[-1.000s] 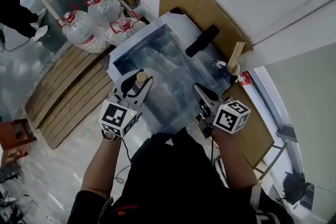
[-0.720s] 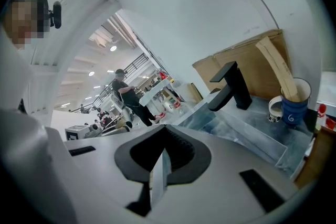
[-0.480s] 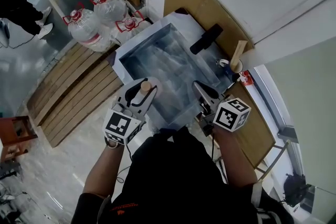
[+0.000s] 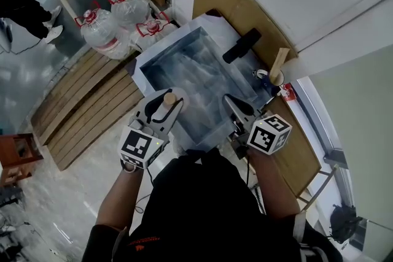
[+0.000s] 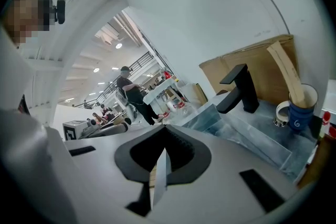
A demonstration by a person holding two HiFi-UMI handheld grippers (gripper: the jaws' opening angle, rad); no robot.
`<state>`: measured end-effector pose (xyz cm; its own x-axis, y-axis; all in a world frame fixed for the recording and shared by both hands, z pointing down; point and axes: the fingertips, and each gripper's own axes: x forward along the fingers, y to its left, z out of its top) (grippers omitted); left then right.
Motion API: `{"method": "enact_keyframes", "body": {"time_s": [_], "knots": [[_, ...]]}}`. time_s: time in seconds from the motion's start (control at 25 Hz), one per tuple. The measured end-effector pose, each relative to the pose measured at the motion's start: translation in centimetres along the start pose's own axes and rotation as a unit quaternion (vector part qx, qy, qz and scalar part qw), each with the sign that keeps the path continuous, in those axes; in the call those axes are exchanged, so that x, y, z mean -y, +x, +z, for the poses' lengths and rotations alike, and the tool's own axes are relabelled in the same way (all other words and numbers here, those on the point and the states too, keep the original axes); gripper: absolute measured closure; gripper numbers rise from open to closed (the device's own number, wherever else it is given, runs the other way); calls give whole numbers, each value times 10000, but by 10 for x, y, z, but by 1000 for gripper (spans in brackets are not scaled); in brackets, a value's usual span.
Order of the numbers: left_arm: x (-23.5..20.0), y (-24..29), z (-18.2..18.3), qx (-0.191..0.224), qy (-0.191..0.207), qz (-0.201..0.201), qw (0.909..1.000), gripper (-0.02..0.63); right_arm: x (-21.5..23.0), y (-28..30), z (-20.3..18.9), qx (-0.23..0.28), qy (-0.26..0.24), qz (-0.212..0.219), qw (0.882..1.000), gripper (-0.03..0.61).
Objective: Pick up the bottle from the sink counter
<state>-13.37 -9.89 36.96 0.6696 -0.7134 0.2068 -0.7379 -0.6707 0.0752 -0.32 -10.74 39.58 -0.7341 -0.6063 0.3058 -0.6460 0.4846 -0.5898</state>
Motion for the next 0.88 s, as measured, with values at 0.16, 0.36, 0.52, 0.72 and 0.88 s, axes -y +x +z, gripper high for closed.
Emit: {"method": "enact_keyframes", "body": {"time_s": [0.16,0.36,0.52,0.72,0.88], "knots": [[3,5,0,-35,14,-53,10000,466,0,1,2,-8,-68,62,10000,575],[8,11,4,-47,-132,-71,9999,466,0,0,4,-21,-143,121,9998,575],[10,13,3,-15,-32,-111,9999,466,-1,-1,4,-34,-199,152,9997,575],[12,15,5,-48,-113,-85,9999,466,1,-1,3,-58,-198,172,9996,575],[14,16,7,-84,-228,-72,9997,466,3,-1,2,-85,-184,174,9996,575]]}}
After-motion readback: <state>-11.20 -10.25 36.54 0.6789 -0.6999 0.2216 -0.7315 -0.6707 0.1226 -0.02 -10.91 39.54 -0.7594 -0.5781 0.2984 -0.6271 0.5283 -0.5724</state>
